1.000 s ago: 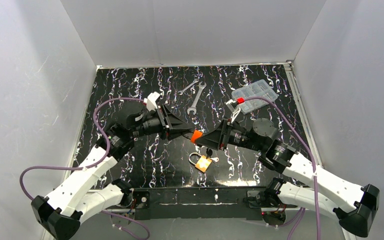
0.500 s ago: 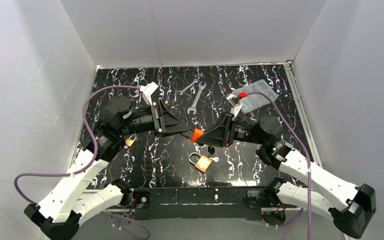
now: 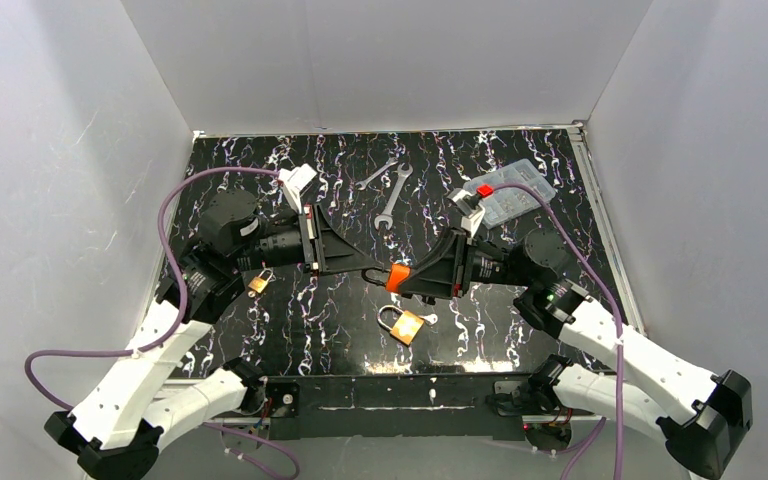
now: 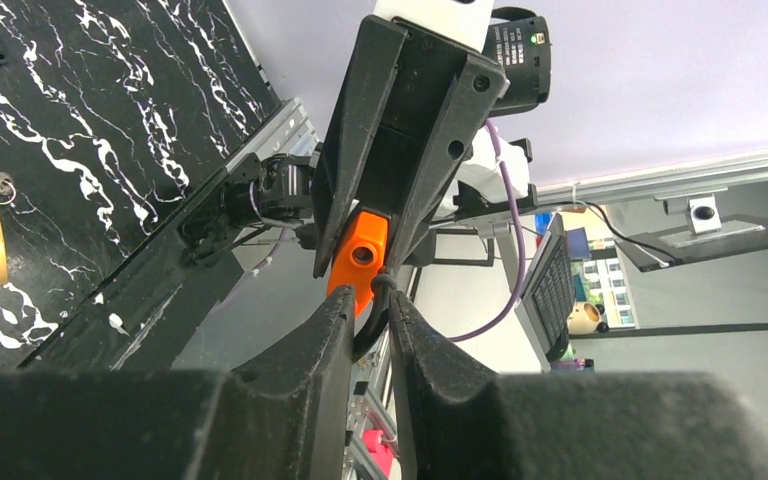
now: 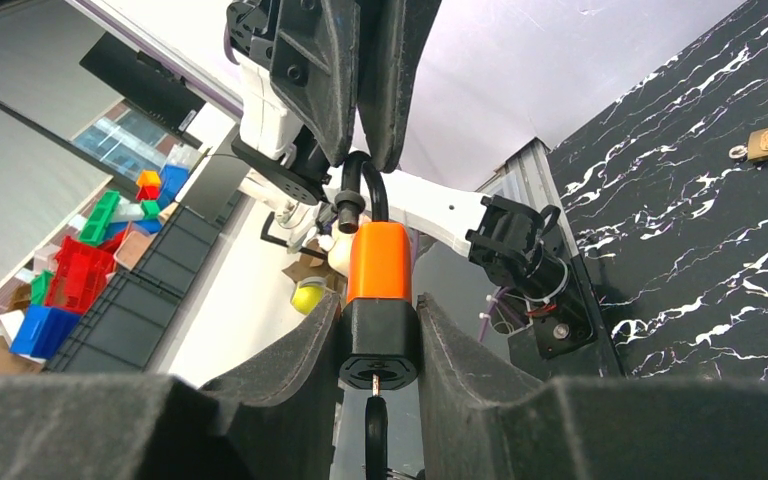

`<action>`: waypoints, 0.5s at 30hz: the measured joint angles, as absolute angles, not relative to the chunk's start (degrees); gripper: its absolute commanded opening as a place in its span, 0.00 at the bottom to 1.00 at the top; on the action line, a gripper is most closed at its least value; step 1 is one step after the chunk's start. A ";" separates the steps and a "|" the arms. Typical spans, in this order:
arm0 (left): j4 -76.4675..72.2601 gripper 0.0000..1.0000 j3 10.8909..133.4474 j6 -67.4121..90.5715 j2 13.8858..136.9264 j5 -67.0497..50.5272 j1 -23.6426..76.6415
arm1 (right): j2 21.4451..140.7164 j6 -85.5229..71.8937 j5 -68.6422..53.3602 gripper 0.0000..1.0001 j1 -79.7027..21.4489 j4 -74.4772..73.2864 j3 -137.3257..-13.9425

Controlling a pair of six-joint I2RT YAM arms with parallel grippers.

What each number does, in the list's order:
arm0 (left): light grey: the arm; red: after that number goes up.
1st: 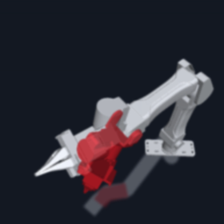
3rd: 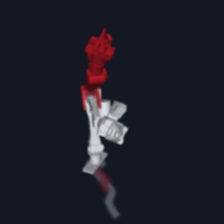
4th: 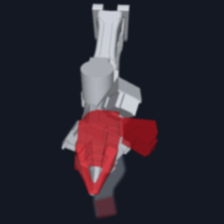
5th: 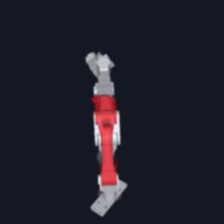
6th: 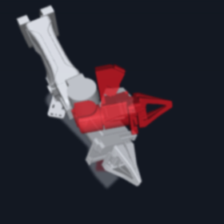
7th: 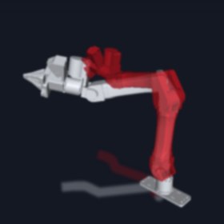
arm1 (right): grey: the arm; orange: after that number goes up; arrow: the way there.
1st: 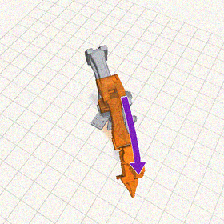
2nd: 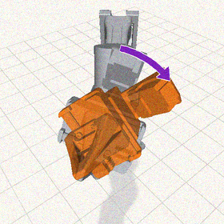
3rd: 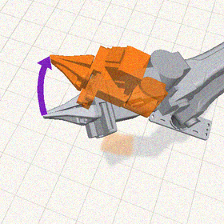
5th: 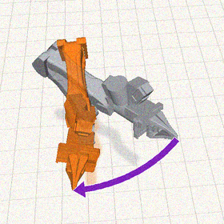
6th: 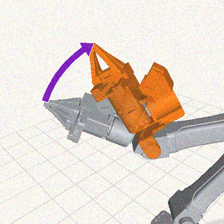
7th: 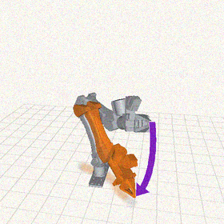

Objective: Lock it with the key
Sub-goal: Lock the lock.

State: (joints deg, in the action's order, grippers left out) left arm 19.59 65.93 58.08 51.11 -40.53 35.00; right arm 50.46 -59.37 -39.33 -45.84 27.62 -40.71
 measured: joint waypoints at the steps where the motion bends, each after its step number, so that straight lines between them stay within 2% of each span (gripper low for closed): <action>1: 19.77 0.18 66.11 58.00 51.11 -40.80 34.98 | 50.37 -59.37 -39.48 0.01 -45.76 27.59 -40.71; 8: 21.93 0.38 66.57 56.29 51.18 -41.47 34.98 | 49.89 -59.16 -39.88 0.01 -45.67 27.11 -40.84; 15: 23.81 0.38 66.78 55.05 51.18 -41.56 35.00 | 49.71 -59.18 -40.07 0.01 -45.43 27.16 -41.91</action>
State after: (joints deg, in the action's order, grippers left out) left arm 23.81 66.78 55.05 51.18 -41.56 35.00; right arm 49.71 -59.18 -40.07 -45.43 27.16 -41.91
